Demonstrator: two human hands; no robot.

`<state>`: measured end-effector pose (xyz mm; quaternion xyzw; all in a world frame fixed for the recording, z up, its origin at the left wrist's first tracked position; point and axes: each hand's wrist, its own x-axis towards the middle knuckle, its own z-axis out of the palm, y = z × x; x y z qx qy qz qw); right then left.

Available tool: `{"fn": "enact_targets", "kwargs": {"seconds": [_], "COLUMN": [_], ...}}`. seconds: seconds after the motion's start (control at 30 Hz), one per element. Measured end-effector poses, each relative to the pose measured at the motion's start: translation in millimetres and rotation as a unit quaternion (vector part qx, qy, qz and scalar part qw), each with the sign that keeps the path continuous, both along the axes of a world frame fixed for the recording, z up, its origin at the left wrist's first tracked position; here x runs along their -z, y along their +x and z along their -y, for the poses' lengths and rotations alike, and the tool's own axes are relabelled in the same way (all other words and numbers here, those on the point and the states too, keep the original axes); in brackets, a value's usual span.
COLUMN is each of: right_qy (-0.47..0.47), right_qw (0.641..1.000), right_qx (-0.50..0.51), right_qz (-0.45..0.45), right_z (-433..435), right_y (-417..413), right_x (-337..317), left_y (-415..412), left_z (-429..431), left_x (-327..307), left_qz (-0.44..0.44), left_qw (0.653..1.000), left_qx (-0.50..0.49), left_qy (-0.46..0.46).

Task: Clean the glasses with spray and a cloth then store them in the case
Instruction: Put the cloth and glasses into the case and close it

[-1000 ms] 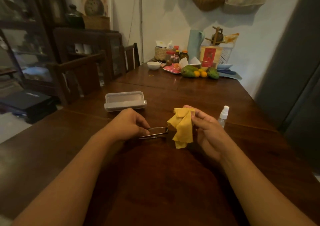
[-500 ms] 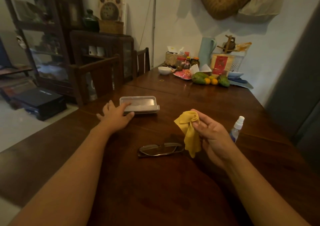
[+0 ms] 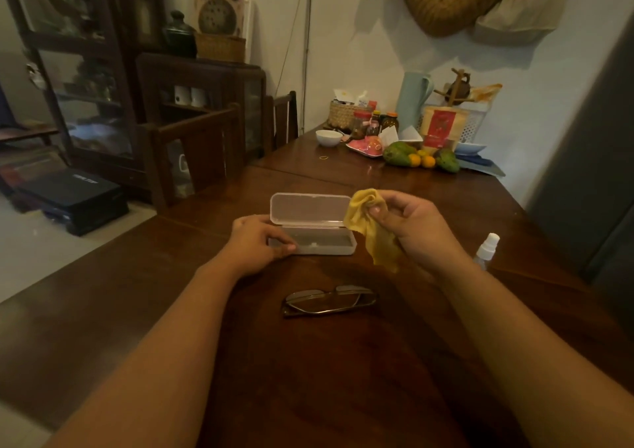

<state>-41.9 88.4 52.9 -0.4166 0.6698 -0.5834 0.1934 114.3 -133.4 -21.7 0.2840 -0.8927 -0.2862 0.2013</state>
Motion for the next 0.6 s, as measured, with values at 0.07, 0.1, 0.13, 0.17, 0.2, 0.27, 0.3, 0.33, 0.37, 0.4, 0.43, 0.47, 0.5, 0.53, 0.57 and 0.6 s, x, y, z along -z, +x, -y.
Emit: {"fn": "enact_targets", "kwargs": {"seconds": [0.07,0.1,0.13,0.17,0.2,0.27,0.3,0.33,0.37,0.4,0.43,0.47,0.5,0.53,0.57,0.6], "right_qy": [0.033,0.054,0.075,0.096,0.118,0.164,0.184,0.199,0.212,0.224,0.235,0.242,0.245,0.243,0.238,0.235], "right_qw": [0.995,0.987,0.978,0.967,0.956,0.928,0.911,0.895,0.883,0.875,0.868,0.863,0.859,0.856,0.856,0.856], "right_qx": [-0.004,-0.009,-0.015,-0.022,-0.029,-0.044,-0.054,-0.063,-0.069,-0.074,-0.075,-0.072,-0.067,-0.06,-0.052,-0.046], "right_qz": [-0.098,-0.151,-0.196,-0.234,-0.266,-0.332,-0.366,-0.395,-0.414,-0.424,-0.43,-0.437,-0.445,-0.452,-0.456,-0.458], "right_z": [17.5,26.6,35.9,45.1,53.4,66.9,72.2,76.5,80.0,82.7,84.9,86.7,88.1,89.1,89.7,89.6], "right_y": [-1.0,-1.1,-0.9,-0.4,0.2,2.2,3.1,3.9,4.6,5.0,4.7,4.2,3.2,2.4,1.4,0.9], "right_x": [-9.8,-13.2,-15.0,-15.2,-14.1,-9.2,-5.8,-2.3,0.6,3.2,5.8,8.3,11.0,14.2,17.5,21.5], "left_y": [-0.8,-1.7,-2.4,-3.0,-3.6,-4.7,-4.6,-4.7,-4.6,-4.6,-4.5,-4.2,-3.6,-2.7,-1.6,-0.9], "left_z": [-0.8,-0.9,-1.3,-2.3,-3.6,-5.6,-6.4,-6.5,-6.6,-6.8,-7.2,-7.7,-8.7,-9.7,-10.3,-10.0], "left_x": [1.8,2.1,2.2,1.5,0.9,-0.5,-1.5,-2.0,-2.3,-2.4,-2.8,-3.3,-4.3,-5.7,-7.0,-7.8], "left_qz": [-0.008,-0.009,-0.005,0.005,0.015,0.024,0.024,0.022,0.02,0.018,0.014,0.005,-0.006,-0.018,-0.031,-0.042], "left_qw": [1.0,0.999,0.999,0.999,0.999,0.998,0.998,0.998,0.998,0.998,0.998,0.999,0.999,0.998,0.996,0.993], "left_qx": [0.026,0.037,0.044,0.047,0.049,0.056,0.058,0.058,0.057,0.056,0.053,0.048,0.044,0.043,0.044,0.047], "left_qy": [-0.013,-0.013,-0.009,-0.006,-0.005,-0.005,-0.005,-0.004,-0.005,-0.004,0.001,0.014,0.031,0.051,0.073,0.095]}}
